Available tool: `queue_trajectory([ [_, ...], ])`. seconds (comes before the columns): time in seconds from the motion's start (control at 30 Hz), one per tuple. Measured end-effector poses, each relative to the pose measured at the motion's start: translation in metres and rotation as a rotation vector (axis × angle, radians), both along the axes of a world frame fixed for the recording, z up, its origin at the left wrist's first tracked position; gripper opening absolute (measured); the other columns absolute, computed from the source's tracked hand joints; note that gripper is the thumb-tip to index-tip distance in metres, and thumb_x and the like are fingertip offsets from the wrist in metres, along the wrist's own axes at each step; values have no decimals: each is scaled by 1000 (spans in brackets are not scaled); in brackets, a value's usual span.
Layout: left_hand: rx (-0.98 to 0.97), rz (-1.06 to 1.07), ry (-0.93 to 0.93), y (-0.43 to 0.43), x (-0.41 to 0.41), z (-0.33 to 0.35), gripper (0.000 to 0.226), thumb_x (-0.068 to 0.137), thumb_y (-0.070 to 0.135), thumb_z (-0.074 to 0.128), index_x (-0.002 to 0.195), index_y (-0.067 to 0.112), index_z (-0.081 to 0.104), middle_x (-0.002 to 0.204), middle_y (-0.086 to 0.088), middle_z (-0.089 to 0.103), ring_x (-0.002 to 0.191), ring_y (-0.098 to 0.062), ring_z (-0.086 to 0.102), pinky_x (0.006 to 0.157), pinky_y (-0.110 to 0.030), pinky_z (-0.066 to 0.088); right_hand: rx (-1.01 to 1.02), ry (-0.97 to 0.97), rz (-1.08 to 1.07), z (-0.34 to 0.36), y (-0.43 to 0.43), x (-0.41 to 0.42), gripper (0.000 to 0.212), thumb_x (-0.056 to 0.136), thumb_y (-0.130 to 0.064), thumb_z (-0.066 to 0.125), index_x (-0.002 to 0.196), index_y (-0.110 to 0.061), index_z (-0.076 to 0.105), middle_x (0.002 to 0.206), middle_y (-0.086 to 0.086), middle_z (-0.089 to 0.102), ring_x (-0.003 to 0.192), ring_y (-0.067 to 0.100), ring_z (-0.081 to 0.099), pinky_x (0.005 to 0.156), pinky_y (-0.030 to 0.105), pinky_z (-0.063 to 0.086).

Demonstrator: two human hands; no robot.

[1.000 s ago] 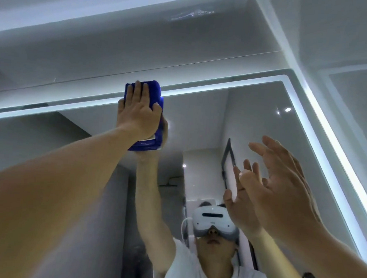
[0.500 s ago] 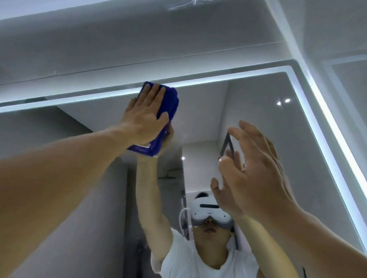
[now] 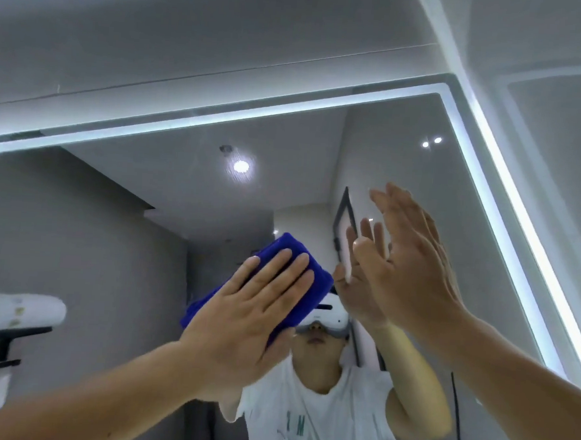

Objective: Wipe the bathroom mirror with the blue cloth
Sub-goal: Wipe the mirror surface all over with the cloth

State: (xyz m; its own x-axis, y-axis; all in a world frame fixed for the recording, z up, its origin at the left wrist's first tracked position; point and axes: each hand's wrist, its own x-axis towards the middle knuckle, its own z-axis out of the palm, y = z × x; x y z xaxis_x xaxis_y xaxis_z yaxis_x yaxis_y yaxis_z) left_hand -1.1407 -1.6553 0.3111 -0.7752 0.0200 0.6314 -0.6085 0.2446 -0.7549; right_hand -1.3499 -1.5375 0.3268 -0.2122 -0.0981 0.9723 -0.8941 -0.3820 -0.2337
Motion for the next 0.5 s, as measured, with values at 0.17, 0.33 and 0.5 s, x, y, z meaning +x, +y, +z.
queue_trajectory([
  [0.17,51,-25,147,3,4,121,70,98,52,22,155,25,-9,164,3,-9,150,-11,-14,123,-42,3,47,19,-13,-5,6,-8,69,84,-46,34,151,-37,25,161,-16,13,148,3,5,118,31,9],
  [0.33,175,-43,566,8,-25,211,69,99,38,29,156,21,-6,165,4,-10,150,-13,-12,122,-39,-2,8,15,15,-18,9,-12,67,83,-45,36,149,-36,29,159,-19,17,147,2,8,118,34,13],
  [0.5,128,-53,439,13,-33,130,70,97,46,20,155,19,-10,164,0,-12,150,-16,-15,123,-43,-1,14,-30,13,-19,11,-16,68,84,-45,35,150,-35,27,161,-16,16,148,4,8,120,36,14],
])
